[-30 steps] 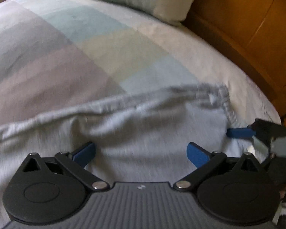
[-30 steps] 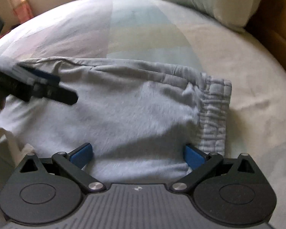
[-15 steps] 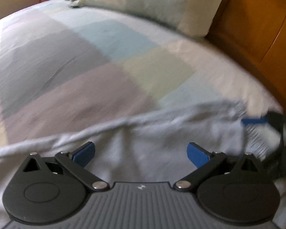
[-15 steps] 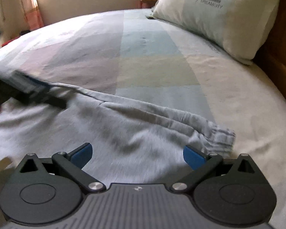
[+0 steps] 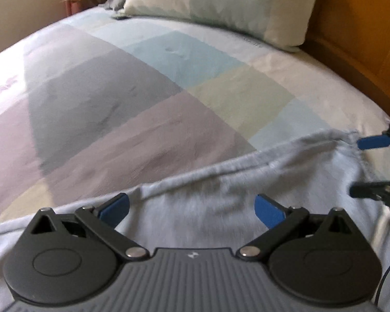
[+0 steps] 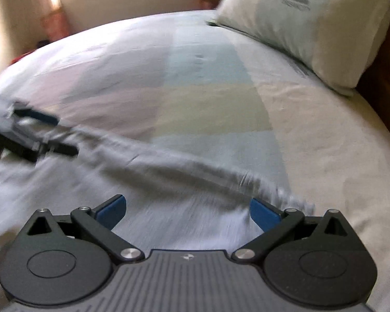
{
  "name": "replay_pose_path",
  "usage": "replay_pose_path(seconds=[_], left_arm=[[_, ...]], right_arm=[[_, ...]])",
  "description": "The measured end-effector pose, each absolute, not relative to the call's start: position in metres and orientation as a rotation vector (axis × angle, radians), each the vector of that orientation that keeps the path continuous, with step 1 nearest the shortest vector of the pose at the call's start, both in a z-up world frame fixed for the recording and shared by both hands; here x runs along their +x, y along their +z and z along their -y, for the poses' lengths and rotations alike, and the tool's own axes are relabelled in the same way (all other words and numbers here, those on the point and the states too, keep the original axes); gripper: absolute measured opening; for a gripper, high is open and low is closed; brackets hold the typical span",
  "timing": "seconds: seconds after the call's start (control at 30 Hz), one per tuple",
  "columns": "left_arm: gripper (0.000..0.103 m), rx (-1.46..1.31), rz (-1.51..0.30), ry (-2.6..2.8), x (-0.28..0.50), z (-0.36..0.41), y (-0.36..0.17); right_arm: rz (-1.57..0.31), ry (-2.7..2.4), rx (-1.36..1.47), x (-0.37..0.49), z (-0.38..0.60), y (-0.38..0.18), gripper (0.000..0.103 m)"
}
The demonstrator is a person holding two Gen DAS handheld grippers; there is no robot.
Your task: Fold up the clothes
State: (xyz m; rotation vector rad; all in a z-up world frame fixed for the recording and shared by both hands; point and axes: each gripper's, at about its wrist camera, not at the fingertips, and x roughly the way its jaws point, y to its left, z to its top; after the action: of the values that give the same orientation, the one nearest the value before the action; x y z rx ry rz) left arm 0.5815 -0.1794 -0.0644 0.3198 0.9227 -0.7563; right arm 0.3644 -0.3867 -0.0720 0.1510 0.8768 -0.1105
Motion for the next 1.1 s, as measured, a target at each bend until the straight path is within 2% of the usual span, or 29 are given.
replay_pose_path(seconds=[0.27, 0.4, 0.57, 0.73, 0.9, 1.0, 1.1], left_arm=[[0.102, 0.402, -0.933, -0.685, 0.485, 0.097, -0.028], [0.102, 0.396, -1.014, -0.641, 0.448, 0.068, -0.034], [0.102, 0.325, -1.058, -0.571, 0.422, 0.040, -0.045], [0.102, 0.270, -1.057, -0.507, 0.413, 0.016, -0.044], [0.102, 0.254, -1.044, -0.460, 0.405, -0.006, -0.039], [0.102, 0.221, -1.058, -0.427, 0.400, -0.020, -0.041], [0.102, 0.203, -1.072, -0.416, 0.393, -0.027, -0.045]], right_arm=[[-0.942, 0.035, 0.133, 0.273, 0.305, -0.072, 0.103], [-0.915, 0.128, 0.176, 0.284, 0.278, -0.074, 0.103], [-0.894, 0.272, 0.175, 0.340, 0.261, -0.086, 0.103], [-1.051, 0.414, 0.277, 0.368, 0.254, -0.108, 0.103], [-1.146, 0.695, 0.413, 0.352, 0.241, -0.096, 0.103], [-1.128, 0.633, 0.310, 0.348, 0.232, -0.088, 0.103], [-1.017, 0.516, 0.270, 0.356, 0.235, -0.077, 0.103]])
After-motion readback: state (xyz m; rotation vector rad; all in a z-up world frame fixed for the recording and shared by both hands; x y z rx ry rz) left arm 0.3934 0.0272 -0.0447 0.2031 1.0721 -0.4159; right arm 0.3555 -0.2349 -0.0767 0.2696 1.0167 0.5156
